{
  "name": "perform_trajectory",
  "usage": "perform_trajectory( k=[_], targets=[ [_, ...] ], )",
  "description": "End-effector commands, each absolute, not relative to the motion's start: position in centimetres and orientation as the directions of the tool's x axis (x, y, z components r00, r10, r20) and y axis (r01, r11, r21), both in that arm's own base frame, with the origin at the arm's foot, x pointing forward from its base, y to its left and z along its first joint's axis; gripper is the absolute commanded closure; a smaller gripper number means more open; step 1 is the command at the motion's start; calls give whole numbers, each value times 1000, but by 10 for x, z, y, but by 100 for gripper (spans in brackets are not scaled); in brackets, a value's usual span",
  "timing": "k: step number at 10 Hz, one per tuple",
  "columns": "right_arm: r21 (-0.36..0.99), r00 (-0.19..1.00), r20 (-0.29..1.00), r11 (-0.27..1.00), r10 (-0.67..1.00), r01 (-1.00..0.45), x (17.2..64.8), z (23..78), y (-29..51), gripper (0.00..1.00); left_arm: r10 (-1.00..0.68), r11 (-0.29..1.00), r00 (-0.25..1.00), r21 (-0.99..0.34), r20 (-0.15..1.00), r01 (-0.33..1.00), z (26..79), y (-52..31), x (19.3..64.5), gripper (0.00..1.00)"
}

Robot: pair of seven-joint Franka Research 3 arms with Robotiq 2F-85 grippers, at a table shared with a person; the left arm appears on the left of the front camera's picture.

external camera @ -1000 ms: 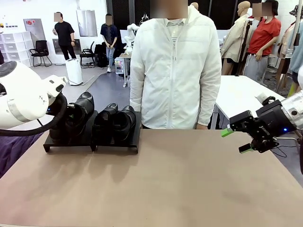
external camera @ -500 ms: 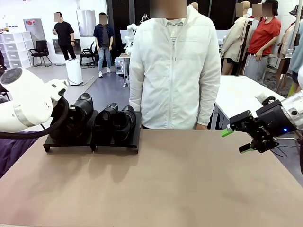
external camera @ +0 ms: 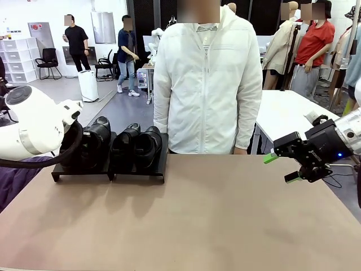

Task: Organize the shoes by placing them on the stand.
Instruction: Place the Shoe from the middle of the table onto the Shoes Stand.

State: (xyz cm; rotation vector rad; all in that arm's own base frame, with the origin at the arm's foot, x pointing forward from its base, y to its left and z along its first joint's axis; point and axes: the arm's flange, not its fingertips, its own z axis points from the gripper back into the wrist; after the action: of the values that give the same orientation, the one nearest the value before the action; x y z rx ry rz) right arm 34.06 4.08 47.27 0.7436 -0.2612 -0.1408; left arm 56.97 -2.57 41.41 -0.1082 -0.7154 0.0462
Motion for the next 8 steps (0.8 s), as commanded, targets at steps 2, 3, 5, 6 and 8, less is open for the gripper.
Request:
perform_trajectory(
  k=[2,3,5,6,8],
  targets=[
    [704,957,181,710,-228,36,342,474,43,0,79,995,736,-100,673,-15,429,-35,570,0],
    [704,957,181,710,-228,36,342,474,43,0,76,994,732,-108,678,-3,431,-36,569,0],
    [704,957,181,710,-228,36,342,474,43,0,59,994,727,-108,684,21,440,-40,560,0],
    [704,957,181,710,-228,36,342,474,43,0,54,993,724,-115,688,35,449,-42,554,0],
    [704,957,181,710,-228,36,342,474,43,0,22,991,725,-111,689,76,482,-46,535,0]
  ],
)
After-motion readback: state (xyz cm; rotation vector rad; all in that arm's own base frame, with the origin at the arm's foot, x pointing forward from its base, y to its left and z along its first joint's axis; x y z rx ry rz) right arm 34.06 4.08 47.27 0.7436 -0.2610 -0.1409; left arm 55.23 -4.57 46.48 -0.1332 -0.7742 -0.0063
